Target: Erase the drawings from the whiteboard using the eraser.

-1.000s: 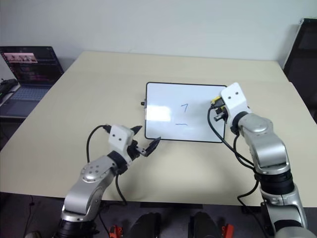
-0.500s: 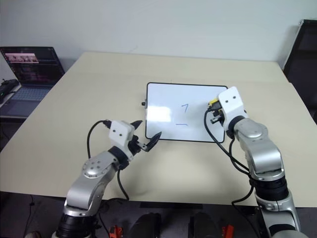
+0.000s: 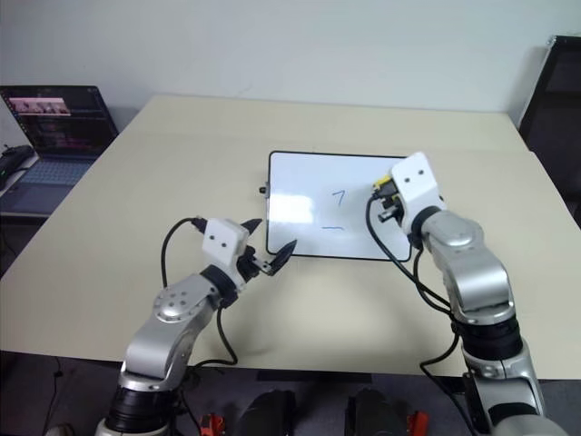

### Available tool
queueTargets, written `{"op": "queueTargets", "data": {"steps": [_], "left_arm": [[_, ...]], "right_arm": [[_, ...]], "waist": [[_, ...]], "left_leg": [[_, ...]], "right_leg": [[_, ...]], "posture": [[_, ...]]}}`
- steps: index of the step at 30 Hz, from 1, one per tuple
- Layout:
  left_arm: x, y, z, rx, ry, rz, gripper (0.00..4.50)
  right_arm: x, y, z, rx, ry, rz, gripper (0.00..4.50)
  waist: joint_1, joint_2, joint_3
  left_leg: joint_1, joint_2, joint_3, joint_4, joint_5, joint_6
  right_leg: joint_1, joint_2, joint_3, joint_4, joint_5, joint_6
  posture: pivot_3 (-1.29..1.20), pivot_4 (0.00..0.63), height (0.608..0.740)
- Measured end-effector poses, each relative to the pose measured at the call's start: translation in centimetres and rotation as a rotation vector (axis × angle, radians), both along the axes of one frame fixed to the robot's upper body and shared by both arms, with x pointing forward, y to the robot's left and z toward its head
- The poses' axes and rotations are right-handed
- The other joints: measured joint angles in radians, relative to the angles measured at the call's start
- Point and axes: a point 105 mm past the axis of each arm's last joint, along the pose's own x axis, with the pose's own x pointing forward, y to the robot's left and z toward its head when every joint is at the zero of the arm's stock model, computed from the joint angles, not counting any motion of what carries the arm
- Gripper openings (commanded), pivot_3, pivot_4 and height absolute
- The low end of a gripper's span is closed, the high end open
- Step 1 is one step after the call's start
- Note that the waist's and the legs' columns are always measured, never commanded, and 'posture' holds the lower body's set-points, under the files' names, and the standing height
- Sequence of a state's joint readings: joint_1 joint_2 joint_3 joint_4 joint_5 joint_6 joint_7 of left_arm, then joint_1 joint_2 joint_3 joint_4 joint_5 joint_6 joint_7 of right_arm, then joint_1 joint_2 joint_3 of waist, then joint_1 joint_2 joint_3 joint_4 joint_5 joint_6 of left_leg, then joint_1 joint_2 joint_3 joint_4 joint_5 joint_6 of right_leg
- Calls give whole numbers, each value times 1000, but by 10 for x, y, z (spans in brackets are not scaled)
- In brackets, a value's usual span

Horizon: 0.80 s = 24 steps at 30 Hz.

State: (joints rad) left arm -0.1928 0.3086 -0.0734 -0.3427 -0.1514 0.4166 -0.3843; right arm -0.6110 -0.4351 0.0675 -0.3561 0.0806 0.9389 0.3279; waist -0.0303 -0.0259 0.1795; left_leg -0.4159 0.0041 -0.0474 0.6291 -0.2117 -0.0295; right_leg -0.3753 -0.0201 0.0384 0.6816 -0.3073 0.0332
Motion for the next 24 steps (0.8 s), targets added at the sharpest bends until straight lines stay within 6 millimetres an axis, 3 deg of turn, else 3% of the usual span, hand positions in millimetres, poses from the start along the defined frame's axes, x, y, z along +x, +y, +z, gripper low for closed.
{"op": "queueTargets", "data": {"steps": [9, 16, 24], "left_arm": [[5, -2, -3, 11, 5, 0, 4500], [7, -3, 3, 11, -24, -4, 4500], [7, -3, 3, 10, -26, -1, 4500]], "right_arm": [[21, 40, -2, -92, 34, 159, 985], [45, 49, 2, -169, 29, 204, 985], [58, 60, 4, -196, 12, 253, 985]], "waist": [[0, 0, 0], [0, 0, 0], [0, 0, 0]], "left_leg": [[0, 0, 0, 0, 0, 0], [0, 0, 0, 0, 0, 0], [0, 0, 0, 0, 0, 0]], "right_leg": [[0, 0, 0, 0, 0, 0], [0, 0, 0, 0, 0, 0], [-1, -1, 0, 0, 0, 0]], "posture": [[0, 150, 740], [0, 150, 740], [0, 150, 740]]}}
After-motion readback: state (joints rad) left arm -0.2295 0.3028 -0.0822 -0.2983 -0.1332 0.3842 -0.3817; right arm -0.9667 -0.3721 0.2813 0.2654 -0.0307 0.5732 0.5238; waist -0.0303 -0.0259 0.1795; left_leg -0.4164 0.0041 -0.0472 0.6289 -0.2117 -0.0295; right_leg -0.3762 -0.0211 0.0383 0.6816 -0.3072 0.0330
